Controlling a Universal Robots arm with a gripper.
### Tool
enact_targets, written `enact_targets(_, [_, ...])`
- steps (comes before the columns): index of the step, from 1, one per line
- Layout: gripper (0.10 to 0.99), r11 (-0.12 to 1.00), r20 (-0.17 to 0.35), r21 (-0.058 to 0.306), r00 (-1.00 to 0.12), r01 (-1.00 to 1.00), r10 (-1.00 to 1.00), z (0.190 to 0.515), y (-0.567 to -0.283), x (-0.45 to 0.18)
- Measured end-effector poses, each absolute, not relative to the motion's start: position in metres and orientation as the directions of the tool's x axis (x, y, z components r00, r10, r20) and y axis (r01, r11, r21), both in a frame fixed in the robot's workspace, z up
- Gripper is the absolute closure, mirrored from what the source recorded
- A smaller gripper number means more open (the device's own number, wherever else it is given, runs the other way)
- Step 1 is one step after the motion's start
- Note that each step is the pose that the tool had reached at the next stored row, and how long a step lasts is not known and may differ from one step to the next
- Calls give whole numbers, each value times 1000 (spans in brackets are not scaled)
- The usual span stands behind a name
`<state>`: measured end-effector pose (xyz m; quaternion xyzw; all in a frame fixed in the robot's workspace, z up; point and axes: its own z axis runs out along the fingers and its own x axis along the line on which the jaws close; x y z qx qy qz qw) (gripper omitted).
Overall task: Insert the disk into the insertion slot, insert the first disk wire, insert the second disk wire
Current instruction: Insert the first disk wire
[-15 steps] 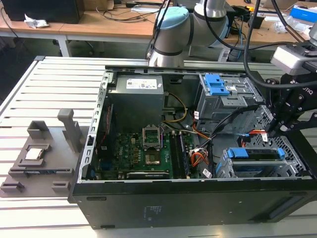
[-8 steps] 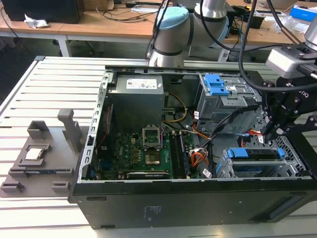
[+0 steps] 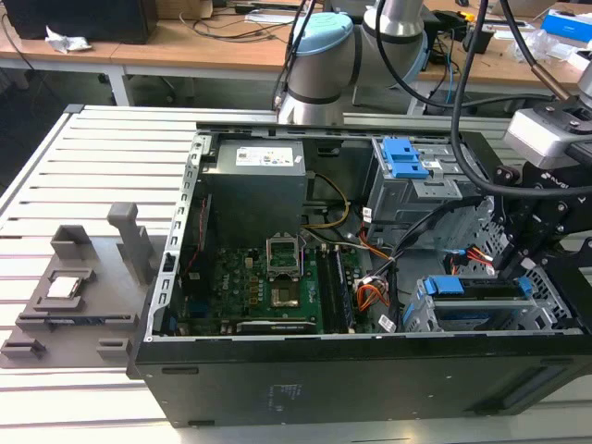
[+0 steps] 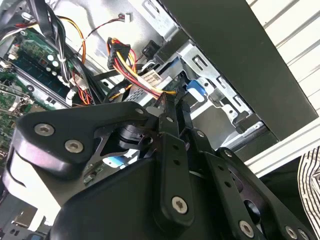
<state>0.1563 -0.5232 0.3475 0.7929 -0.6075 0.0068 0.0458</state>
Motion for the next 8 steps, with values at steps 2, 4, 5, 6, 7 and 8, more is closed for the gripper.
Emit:
enact_targets(2, [906, -258, 67, 64, 262, -964, -963, 347, -526, 156])
enact_targets(4, [906, -258, 67, 64, 262, -964, -963, 347, -530, 156])
enact_targets(5, [906, -258, 67, 64, 262, -964, -963, 347, -530, 156])
enact_targets(6, [906, -258, 67, 64, 262, -964, -963, 346, -531, 156])
enact_targets(7, [906, -258, 67, 64, 262, -964, -963, 346, -531, 156])
enact_targets(8, [906, -258, 67, 64, 262, -964, -963, 346, -531, 156])
